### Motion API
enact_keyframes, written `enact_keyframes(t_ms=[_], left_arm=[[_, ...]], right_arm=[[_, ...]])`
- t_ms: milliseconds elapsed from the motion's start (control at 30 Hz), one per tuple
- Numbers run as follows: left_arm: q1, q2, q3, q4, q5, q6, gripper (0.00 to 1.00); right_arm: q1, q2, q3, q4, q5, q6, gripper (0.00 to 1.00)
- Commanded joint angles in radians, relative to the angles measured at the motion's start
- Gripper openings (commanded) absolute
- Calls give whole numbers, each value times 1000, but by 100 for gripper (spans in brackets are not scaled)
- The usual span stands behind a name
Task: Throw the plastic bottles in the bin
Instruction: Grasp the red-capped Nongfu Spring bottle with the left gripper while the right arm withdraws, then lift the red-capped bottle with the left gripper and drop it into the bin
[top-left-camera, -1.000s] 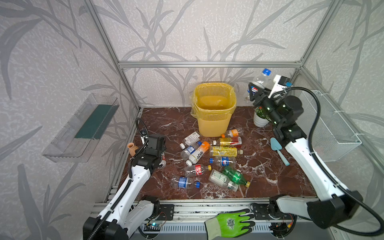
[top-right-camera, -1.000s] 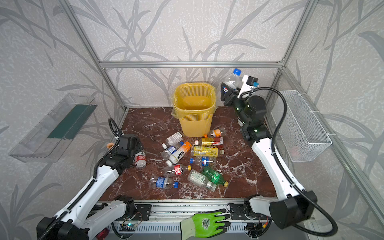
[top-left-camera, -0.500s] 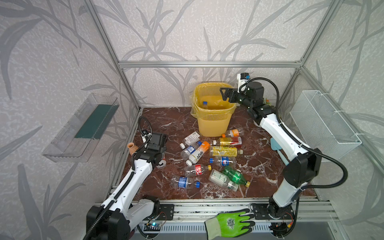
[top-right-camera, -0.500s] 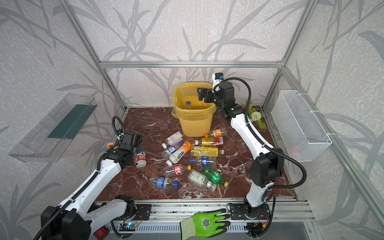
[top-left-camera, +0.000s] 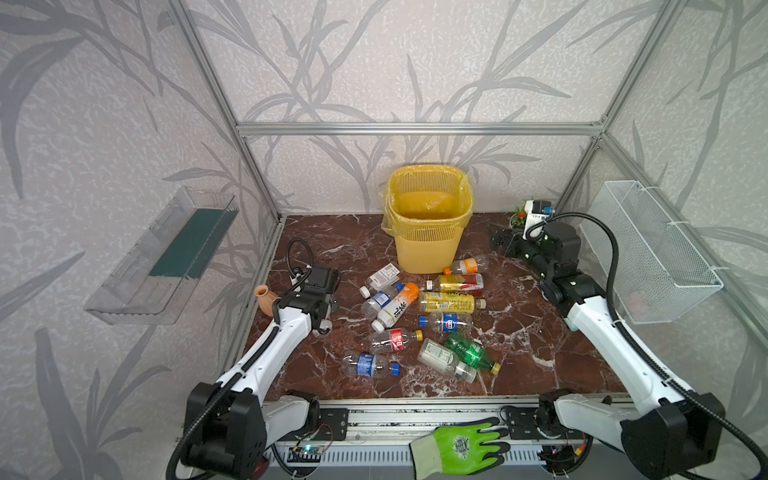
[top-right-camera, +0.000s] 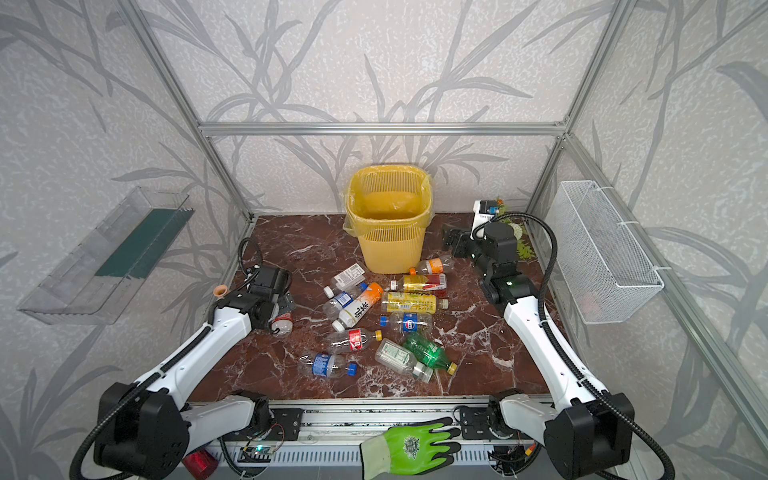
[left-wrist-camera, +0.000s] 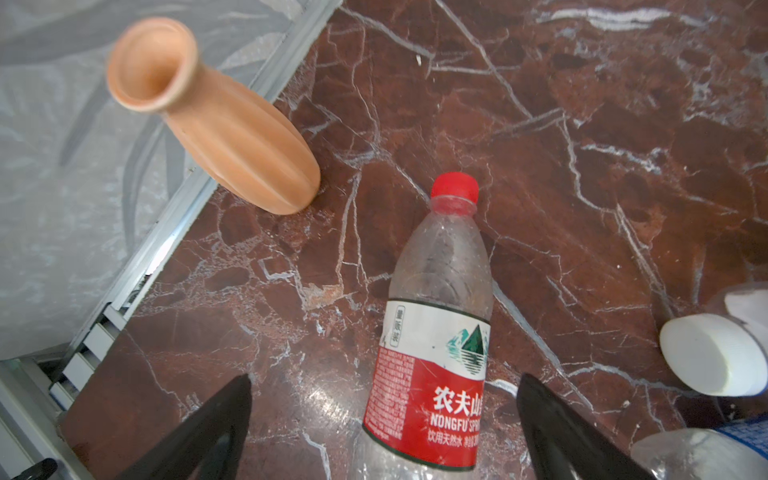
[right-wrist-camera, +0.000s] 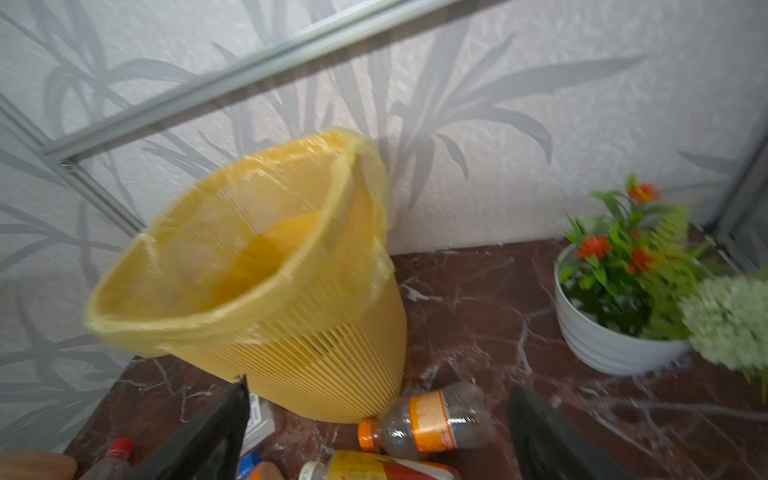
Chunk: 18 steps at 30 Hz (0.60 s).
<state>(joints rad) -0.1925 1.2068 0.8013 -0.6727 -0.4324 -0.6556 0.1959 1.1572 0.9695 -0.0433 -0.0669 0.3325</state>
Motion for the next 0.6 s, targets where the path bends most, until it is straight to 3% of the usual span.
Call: enact_keyframes(t_ms=[0, 300, 567], left_arm=[[18, 73, -8, 17, 74, -2, 99], [66, 224, 30, 52, 203, 34, 92], [71, 281, 15, 97, 282, 44, 86]], right_arm=[[-32, -88, -85, -52, 33, 36, 97], [-56, -205, -214, -111, 98, 11, 97], [-115, -196, -241, -179, 133, -94, 99]])
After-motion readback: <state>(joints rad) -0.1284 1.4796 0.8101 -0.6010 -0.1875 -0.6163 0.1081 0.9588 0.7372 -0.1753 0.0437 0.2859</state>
